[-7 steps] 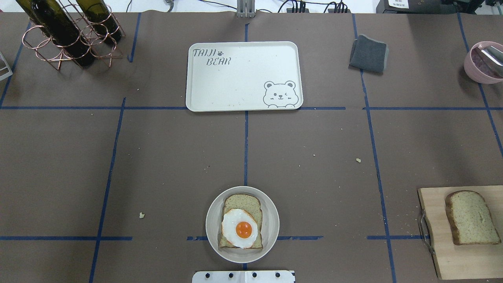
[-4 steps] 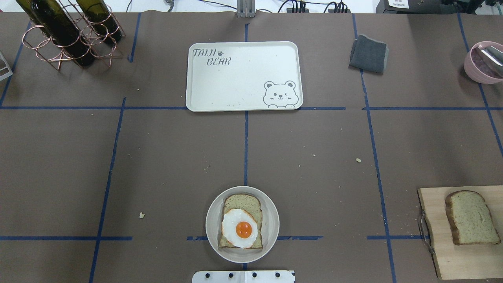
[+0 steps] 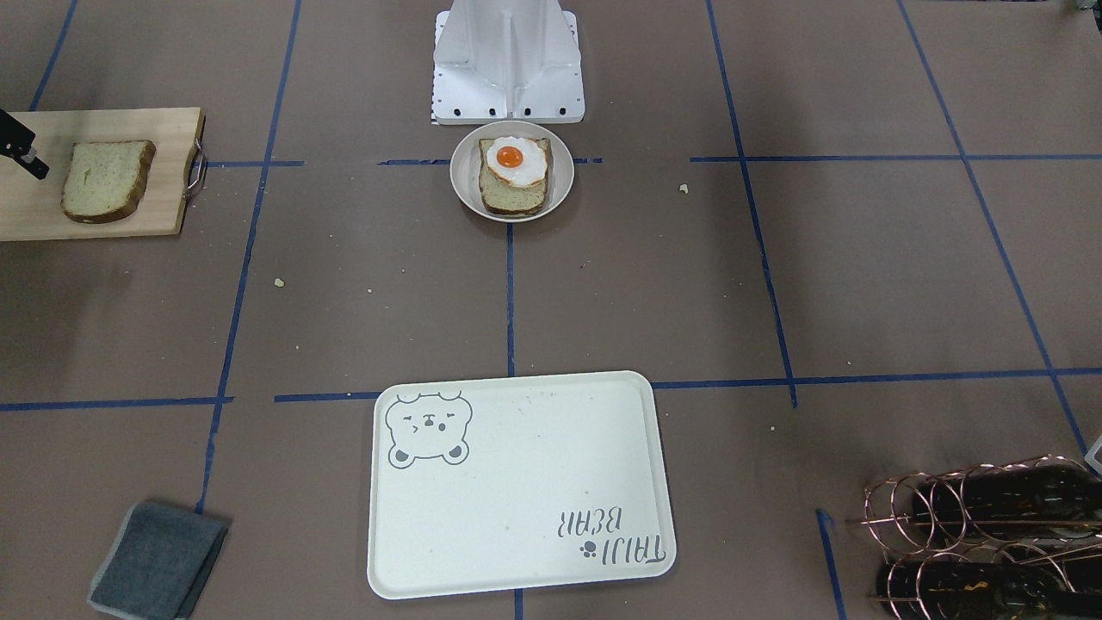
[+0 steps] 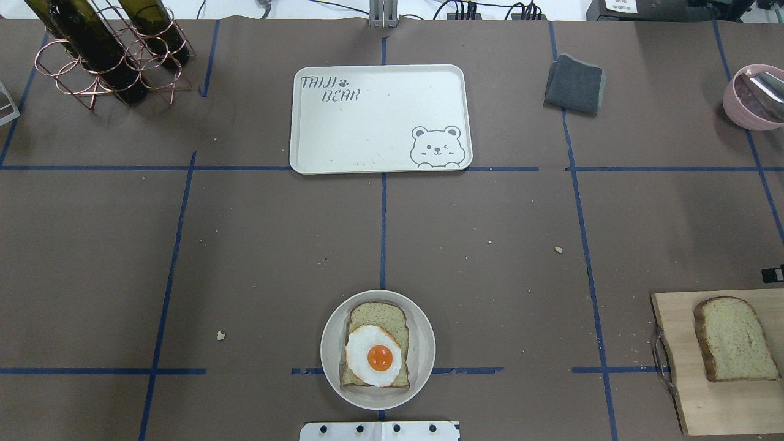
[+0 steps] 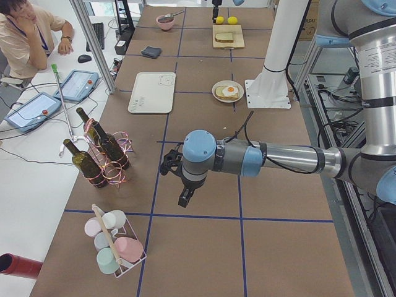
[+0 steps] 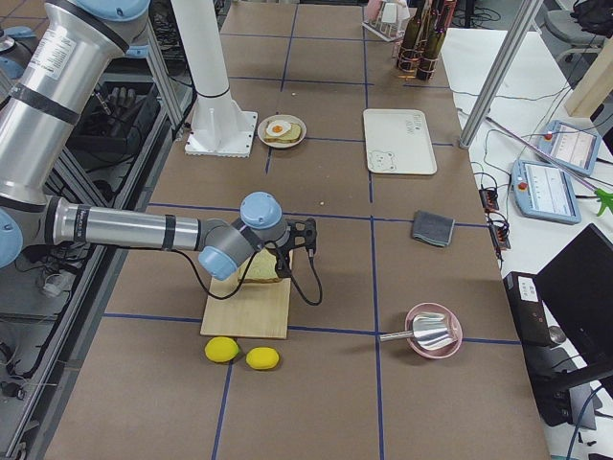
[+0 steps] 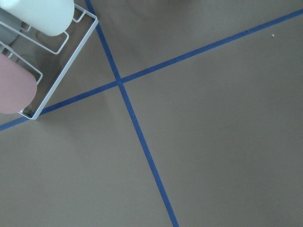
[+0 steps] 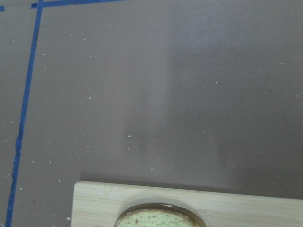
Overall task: Make sandwich and place on tray
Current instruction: 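Lower the right gripper onto the bread slice on the wooden board and grasp it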
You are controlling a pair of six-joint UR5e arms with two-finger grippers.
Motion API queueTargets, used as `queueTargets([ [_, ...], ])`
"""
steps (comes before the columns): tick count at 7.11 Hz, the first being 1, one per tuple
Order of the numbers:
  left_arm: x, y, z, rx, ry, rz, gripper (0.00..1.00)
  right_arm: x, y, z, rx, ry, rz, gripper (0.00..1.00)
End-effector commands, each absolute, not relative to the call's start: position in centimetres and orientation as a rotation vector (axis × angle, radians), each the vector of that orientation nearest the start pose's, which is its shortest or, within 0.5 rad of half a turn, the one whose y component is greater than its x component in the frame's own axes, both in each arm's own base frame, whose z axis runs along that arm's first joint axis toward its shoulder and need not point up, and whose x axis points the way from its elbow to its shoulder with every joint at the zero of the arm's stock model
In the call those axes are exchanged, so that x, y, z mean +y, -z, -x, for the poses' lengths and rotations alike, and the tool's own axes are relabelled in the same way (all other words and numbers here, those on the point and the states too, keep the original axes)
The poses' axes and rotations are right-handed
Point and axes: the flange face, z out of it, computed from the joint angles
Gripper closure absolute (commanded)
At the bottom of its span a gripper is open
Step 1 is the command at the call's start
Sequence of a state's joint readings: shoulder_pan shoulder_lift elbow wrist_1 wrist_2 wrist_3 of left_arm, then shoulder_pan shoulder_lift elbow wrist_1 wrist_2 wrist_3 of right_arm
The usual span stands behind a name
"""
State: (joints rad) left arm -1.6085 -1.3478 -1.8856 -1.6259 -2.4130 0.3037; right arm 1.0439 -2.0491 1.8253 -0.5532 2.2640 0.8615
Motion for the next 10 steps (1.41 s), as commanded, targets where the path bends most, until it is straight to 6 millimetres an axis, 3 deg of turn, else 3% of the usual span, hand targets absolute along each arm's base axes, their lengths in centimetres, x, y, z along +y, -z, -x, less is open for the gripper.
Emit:
queueTargets([
  [1, -40.2, -59.3, 7.4, 0.808, -0.31, -0.279, 0.0, -28.3, -64.2, 12.3, -0.994, -0.032, -0.182, 0.07],
  [3, -40.1, -59.3, 7.4, 0.81, -0.309, -0.277, 0.0, -26.9, -66.2, 12.4, -0.984, -0.007, -0.154, 0.21],
  [6, -40.1, -59.3, 7.4, 0.81, -0.311, -0.277, 0.0, -25.6, -67.0, 13.4, -0.967, 0.036, -0.119, 0.22],
  [8, -40.1, -59.4, 7.4, 0.811, -0.31, -0.275, 0.0, -25.4, -67.4, 13.5, -0.956, 0.04, -0.115, 0.42],
  [10, -39.8, -59.6, 7.4, 0.812, -0.306, -0.27, 0.0, -25.3, -67.6, 13.6, -0.954, 0.044, -0.111, 0.49],
])
